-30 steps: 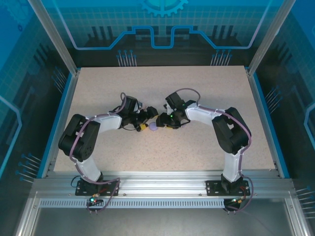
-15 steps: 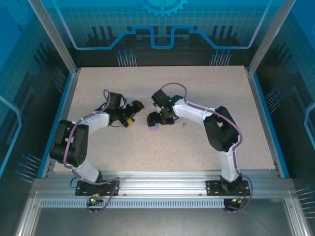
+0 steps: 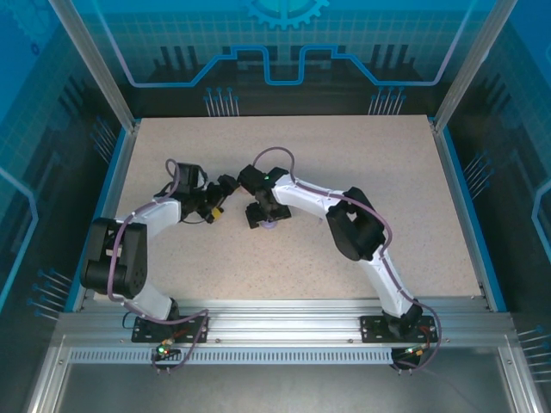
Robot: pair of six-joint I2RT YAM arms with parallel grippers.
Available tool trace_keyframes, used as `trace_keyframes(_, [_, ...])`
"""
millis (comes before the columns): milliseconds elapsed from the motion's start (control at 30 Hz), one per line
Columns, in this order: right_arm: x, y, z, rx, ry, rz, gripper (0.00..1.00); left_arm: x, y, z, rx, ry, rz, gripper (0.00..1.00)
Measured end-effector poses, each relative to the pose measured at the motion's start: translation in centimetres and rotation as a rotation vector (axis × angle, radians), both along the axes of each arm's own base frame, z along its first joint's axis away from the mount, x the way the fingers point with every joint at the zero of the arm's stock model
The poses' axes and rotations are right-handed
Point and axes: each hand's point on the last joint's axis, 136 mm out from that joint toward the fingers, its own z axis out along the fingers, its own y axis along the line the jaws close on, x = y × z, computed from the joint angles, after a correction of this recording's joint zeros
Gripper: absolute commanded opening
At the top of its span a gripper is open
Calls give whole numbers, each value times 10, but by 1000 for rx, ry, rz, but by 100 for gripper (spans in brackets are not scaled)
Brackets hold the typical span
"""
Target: Insert wireless bluetooth earbuds into charging case
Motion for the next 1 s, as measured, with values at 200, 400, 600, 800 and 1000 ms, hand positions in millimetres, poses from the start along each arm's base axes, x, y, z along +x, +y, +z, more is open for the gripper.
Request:
trace_keyframes(200, [-3, 0, -4, -46, -5, 5, 63, -5, -1, -5, -8, 14, -3, 99])
trace_keyframes(400, [-4, 1, -5, -46, -2, 4, 53, -4, -3, -3, -16, 7, -9, 99])
trace_keyframes(600, [-4, 0, -4, -44, -2, 8, 44, -3, -4, -1, -26, -4, -17, 99])
trace_keyframes(800, [-11, -12, -1, -5, 1, -7, 44, -8, -7, -1, -47, -7, -25, 99])
trace_keyframes(1000, [-2, -19, 29, 198, -14, -61, 43, -9, -13, 1, -126, 19, 10, 99])
